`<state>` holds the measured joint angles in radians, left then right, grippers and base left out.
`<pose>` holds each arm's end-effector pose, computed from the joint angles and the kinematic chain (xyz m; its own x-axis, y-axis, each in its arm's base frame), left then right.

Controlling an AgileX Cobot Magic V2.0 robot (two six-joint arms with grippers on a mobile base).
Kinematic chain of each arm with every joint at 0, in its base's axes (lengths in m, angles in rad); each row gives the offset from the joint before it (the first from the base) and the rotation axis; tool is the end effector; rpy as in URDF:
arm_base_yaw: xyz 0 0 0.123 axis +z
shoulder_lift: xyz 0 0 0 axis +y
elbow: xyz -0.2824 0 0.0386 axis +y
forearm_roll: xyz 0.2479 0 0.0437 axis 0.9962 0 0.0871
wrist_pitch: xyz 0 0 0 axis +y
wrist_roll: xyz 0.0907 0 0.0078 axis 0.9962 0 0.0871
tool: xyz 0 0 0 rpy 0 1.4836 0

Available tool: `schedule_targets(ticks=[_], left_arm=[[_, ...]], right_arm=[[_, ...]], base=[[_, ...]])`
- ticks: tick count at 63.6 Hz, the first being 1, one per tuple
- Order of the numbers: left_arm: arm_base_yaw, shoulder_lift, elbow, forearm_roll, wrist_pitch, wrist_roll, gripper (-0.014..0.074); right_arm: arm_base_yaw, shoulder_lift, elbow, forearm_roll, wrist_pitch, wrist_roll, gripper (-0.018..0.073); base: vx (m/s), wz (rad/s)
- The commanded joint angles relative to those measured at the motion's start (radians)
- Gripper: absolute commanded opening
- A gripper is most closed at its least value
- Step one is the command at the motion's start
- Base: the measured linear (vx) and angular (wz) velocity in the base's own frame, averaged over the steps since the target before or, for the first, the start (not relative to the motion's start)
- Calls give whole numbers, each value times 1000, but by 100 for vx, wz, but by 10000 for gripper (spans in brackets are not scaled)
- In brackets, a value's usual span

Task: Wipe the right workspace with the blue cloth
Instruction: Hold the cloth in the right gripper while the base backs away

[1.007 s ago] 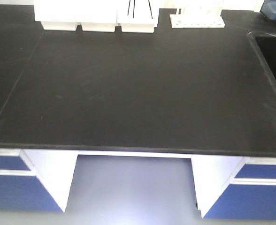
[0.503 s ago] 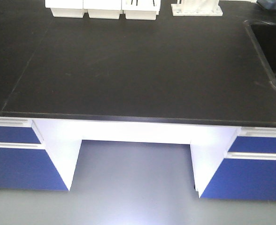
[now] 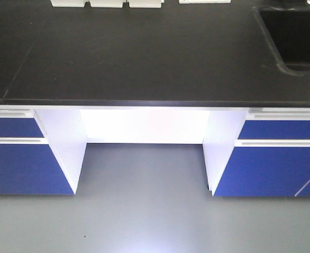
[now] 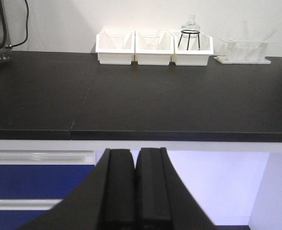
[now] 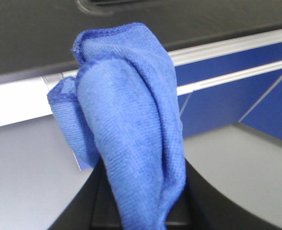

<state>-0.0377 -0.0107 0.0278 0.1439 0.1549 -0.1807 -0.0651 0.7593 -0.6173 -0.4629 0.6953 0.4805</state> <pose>0.0565 -0.0001 0.1903 -0.0836 -0.0354 -0.9959 0.0124 0.9993 -0.0365 0.1382 -0.0352 0.2976 -0.6035 0.1491 -0.7833 0.3527 0.9310 -0.0945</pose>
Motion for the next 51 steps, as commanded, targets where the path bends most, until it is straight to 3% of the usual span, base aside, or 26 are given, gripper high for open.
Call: schedule_targets(ticks=[1, 51], left_arm=[[-5, -15, 30, 1, -83, -8, -6], [-5, -15, 30, 1, -83, -8, -6]], right_arm=[[-1, -7, -30, -30, -55, -4, -4], [-1, -7, -30, -30, -55, -4, -4]], base=[[-24, -9], [-22, -5]])
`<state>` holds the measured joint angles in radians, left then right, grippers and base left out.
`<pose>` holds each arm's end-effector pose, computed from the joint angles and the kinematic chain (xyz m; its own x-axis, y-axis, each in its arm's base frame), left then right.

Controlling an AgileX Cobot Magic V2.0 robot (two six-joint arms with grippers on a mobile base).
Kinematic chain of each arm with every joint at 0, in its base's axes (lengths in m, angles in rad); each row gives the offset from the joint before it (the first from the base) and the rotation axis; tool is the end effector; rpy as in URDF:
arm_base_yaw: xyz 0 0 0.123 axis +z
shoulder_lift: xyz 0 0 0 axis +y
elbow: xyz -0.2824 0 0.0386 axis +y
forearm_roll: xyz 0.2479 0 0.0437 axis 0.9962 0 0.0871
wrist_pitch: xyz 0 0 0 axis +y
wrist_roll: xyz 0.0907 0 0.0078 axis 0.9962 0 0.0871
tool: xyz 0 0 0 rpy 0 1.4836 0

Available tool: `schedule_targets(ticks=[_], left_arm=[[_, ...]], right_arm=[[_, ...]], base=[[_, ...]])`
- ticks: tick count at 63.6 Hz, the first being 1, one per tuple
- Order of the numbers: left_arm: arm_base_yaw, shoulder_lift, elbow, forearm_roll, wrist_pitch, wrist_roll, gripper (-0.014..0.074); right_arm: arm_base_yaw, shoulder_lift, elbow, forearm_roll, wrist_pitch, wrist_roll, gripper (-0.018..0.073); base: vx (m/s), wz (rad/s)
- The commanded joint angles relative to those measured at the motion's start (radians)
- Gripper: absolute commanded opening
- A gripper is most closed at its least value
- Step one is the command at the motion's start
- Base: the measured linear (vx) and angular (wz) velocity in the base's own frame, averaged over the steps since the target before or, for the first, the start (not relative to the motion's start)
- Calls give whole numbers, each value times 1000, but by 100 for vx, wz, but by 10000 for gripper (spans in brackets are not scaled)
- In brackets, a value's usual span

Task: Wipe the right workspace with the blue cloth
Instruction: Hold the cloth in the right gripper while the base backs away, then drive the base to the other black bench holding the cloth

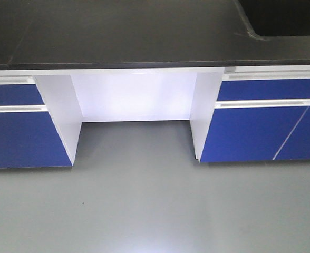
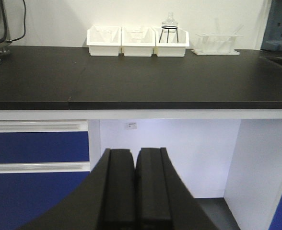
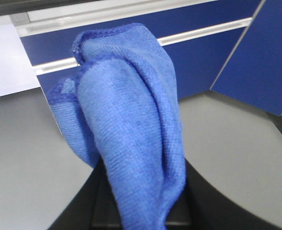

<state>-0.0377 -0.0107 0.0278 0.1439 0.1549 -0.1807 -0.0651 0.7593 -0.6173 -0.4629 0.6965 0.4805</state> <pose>0.0565 -0.0001 0.1903 -0.0836 -0.0354 -0.9959 0.0124 0.9993 -0.0365 0.1381 -0.0352 0.2975 -0.6042 0.1495 -0.7827 0.3531 0.9308 -0.0948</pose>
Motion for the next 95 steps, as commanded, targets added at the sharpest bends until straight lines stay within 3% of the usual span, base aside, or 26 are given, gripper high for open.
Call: schedule_targets(ticks=[1, 39, 95], left_arm=[[-5, -15, 30, 1, -83, -8, -6], [-5, -15, 30, 1, -83, -8, -6], [-5, -15, 30, 1, -83, -8, -6]], right_arm=[[-1, -7, -30, -30, -56, -4, -4], [-1, -7, -30, -30, -56, -4, -4], [-1, -7, -30, -30, -52, -4, -4]], base=[[-17, -16], [-11, -42], [-6, -81]])
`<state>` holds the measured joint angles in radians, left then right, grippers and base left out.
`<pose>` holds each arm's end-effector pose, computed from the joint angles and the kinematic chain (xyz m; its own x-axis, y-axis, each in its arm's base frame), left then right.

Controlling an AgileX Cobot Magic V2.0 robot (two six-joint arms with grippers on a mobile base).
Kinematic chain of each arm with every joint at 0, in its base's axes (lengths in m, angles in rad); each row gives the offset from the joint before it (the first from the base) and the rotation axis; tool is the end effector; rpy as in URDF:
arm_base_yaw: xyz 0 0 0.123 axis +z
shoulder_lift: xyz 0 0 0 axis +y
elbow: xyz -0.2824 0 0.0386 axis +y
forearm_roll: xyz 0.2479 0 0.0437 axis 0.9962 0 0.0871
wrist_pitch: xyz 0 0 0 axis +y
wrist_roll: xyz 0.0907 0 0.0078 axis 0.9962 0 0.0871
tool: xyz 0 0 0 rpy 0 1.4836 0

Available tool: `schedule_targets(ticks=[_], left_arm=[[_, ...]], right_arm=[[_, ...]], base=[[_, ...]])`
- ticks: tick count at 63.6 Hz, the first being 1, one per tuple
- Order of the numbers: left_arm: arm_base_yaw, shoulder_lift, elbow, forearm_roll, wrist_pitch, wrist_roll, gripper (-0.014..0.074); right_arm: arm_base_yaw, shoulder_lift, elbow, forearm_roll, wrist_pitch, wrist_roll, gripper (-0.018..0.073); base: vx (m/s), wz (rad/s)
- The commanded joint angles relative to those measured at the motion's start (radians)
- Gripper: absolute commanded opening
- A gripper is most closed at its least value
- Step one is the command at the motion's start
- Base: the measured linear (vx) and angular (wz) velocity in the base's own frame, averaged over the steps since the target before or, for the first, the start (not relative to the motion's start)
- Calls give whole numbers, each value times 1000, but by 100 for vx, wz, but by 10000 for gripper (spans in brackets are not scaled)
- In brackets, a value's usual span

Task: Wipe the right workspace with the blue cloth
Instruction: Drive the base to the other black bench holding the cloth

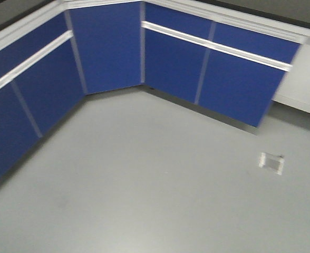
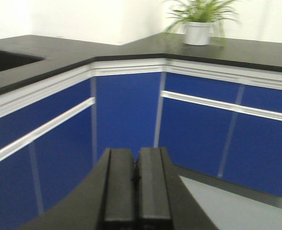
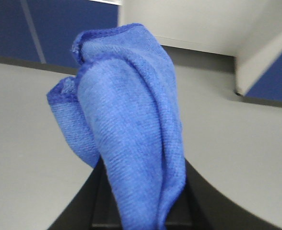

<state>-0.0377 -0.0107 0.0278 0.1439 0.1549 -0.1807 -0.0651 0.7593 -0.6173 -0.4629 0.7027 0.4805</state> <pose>0.0565 -0.0001 0.1903 -0.0836 -0.0354 -0.9959 0.0124 0.9993 -0.0365 0.1377 -0.0354 0.2971 -0.6082 0.1513 -0.7793 0.3551 0.9298 -0.0966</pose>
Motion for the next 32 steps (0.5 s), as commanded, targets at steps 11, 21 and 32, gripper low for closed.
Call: schedule_targets(ticks=[11, 21, 32], left_arm=[[-5, -15, 30, 1, -83, -8, -6], [-5, -15, 30, 1, -83, -8, -6], [-5, -15, 30, 1, -83, -8, -6]], right_arm=[[-1, -7, -30, -30, -59, -4, -4], [-1, -7, -30, -30, -59, -4, -4], [-1, -7, -30, -30, -59, -4, -4]], base=[[2, -77], [5, -74], [7, -71]])
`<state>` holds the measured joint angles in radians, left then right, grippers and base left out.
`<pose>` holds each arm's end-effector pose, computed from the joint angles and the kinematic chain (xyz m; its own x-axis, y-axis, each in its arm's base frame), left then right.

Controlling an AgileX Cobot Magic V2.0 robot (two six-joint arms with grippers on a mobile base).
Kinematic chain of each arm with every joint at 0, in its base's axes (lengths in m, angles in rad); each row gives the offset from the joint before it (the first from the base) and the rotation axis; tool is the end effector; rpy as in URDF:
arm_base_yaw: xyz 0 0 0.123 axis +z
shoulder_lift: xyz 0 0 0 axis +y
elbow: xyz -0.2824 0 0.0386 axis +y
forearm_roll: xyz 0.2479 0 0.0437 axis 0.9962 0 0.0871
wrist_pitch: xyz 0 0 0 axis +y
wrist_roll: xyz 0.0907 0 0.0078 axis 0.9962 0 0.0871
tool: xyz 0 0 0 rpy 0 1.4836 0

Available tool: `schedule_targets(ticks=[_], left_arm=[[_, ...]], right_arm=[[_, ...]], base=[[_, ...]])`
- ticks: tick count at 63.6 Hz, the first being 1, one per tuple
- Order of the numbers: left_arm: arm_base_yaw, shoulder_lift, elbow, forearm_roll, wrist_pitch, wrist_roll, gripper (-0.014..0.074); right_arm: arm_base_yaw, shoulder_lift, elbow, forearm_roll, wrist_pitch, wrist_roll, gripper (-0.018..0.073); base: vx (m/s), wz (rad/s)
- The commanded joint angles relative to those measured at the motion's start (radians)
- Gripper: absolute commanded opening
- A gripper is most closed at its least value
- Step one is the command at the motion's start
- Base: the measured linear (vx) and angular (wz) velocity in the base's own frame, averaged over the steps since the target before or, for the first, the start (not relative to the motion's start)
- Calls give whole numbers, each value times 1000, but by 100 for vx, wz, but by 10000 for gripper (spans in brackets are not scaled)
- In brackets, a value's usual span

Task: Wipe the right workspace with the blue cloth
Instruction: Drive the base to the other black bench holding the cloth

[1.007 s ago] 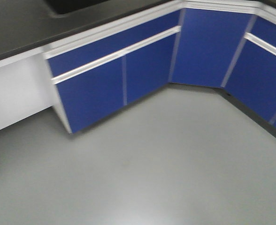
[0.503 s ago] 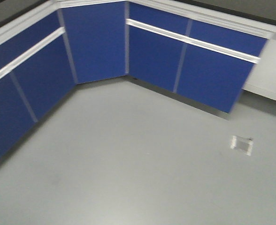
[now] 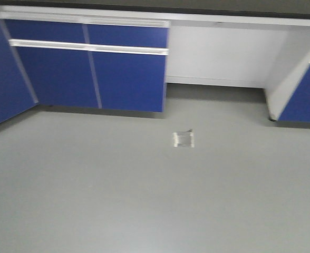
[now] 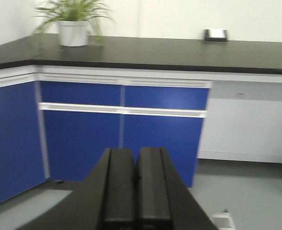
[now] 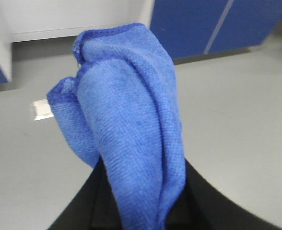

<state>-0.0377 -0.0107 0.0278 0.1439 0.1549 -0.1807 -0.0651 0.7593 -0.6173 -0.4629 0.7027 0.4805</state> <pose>0.0565 -0.0001 0.1903 -0.0836 -0.0354 -0.9959 0.0124 0.9993 -0.0365 0.1377 -0.0354 0.2971 -0.6082 0.1513 -0.7793 0.3551 0.9298 -0.0966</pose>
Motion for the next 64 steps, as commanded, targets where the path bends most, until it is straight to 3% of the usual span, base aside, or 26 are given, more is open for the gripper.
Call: schedule_targets(ticks=[1, 31, 64], left_arm=[[-5, -15, 30, 1, -83, -8, -6], [-5, -15, 30, 1, -83, -8, -6], [-5, -15, 30, 1, -83, -8, -6]], right_arm=[[-1, -7, -30, -30, -59, -4, -4], [-1, -7, -30, -30, -55, -4, -4], [-1, -7, -30, -30, -55, -4, -4]], base=[[9, -70], [15, -53], [30, -24]])
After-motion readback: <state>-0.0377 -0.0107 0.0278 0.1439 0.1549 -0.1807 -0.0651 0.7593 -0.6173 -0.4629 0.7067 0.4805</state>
